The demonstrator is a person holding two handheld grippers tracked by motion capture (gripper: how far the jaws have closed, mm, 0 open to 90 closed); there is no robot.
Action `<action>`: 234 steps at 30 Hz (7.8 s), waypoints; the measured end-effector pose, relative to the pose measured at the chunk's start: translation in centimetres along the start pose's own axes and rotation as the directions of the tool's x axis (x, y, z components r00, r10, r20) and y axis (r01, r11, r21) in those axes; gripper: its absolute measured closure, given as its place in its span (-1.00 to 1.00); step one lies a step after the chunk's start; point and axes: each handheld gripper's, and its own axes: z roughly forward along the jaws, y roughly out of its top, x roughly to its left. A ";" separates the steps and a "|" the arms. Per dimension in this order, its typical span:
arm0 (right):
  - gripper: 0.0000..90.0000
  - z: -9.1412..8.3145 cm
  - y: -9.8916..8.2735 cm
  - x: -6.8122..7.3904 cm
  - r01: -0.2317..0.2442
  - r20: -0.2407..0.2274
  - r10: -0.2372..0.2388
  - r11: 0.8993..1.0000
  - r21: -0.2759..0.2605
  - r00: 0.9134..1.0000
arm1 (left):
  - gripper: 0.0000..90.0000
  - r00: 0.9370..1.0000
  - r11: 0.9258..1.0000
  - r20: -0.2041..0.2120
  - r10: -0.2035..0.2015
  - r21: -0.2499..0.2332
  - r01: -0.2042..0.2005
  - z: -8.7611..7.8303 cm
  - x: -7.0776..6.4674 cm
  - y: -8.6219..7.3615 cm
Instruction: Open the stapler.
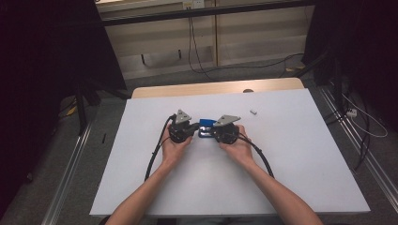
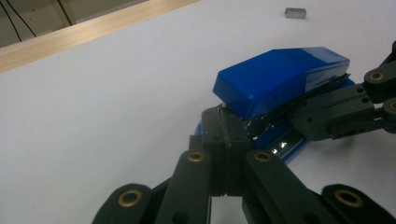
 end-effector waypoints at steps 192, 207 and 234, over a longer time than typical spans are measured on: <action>1.00 -2.4 2.0 0.3 -0.024 0.252 0.092 0.965 -0.261 0.963 | 1.00 0.996 0.999 0.090 0.003 -0.054 0.002 0.7 0.4 -0.1; 1.00 -3.7 1.9 -0.8 -0.030 0.268 0.103 0.964 -0.264 0.958 | 1.00 0.996 0.998 0.090 0.007 -0.057 -0.002 0.7 0.4 -0.1; 1.00 -5.9 0.1 -3.0 -0.057 0.304 0.133 0.967 -0.247 0.943 | 1.00 0.996 0.998 0.088 0.005 -0.063 0.001 0.7 0.4 -0.3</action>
